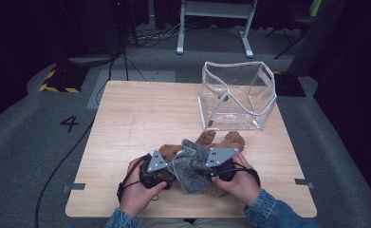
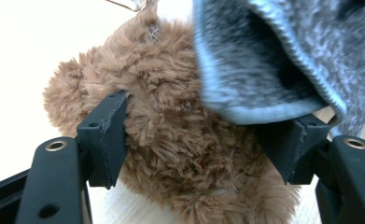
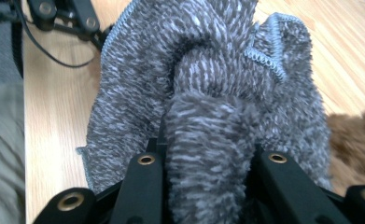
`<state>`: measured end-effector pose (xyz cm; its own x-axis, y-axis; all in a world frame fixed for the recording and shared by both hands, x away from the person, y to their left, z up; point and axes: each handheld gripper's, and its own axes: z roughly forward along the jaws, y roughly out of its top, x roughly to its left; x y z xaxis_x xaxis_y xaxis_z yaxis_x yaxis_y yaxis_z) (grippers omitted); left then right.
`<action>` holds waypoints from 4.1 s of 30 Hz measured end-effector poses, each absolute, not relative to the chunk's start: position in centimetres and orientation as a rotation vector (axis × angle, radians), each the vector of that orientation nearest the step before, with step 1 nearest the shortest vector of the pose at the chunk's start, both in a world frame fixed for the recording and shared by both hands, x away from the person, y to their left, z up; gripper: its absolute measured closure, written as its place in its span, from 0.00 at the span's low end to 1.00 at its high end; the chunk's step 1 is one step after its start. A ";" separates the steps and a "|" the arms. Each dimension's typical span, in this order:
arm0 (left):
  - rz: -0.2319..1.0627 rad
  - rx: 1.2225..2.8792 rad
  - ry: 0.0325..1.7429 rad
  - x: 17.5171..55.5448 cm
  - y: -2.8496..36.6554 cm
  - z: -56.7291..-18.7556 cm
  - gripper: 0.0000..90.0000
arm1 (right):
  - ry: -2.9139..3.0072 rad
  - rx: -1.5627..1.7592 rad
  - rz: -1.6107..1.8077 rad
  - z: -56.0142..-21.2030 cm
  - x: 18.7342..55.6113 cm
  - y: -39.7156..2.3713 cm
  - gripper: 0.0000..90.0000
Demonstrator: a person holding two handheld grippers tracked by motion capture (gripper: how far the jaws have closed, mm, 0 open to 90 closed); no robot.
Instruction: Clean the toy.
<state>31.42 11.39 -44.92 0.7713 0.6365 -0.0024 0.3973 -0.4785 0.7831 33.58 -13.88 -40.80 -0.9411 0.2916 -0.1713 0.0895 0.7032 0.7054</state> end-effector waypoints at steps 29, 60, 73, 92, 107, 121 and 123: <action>0.340 2.111 0.831 32.0 11.5 -45.2 0.35 | 2.401 0.749 0.942 -39.5 31.6 -29.8 0.81; 0.328 2.096 0.840 32.1 11.6 -45.6 0.36 | 2.676 0.518 0.921 -44.5 29.9 -21.3 0.80; 0.339 2.058 0.832 31.8 12.1 -45.3 0.34 | 2.658 0.721 0.956 -42.4 28.1 -27.8 0.80; 0.412 2.035 0.862 29.9 14.8 -44.2 0.33 | 2.255 0.962 0.933 -39.3 32.2 -35.4 0.77; 0.389 2.037 0.898 30.1 15.4 -44.5 0.33 | 2.182 1.193 0.846 -44.5 37.0 -37.8 0.33; 0.384 2.039 0.889 29.7 15.3 -44.4 0.33 | 2.410 0.651 1.167 -37.0 34.8 -25.7 0.32; 0.403 2.050 0.873 29.8 15.4 -44.4 0.33 | 2.440 0.633 1.162 -37.0 34.9 -24.5 0.32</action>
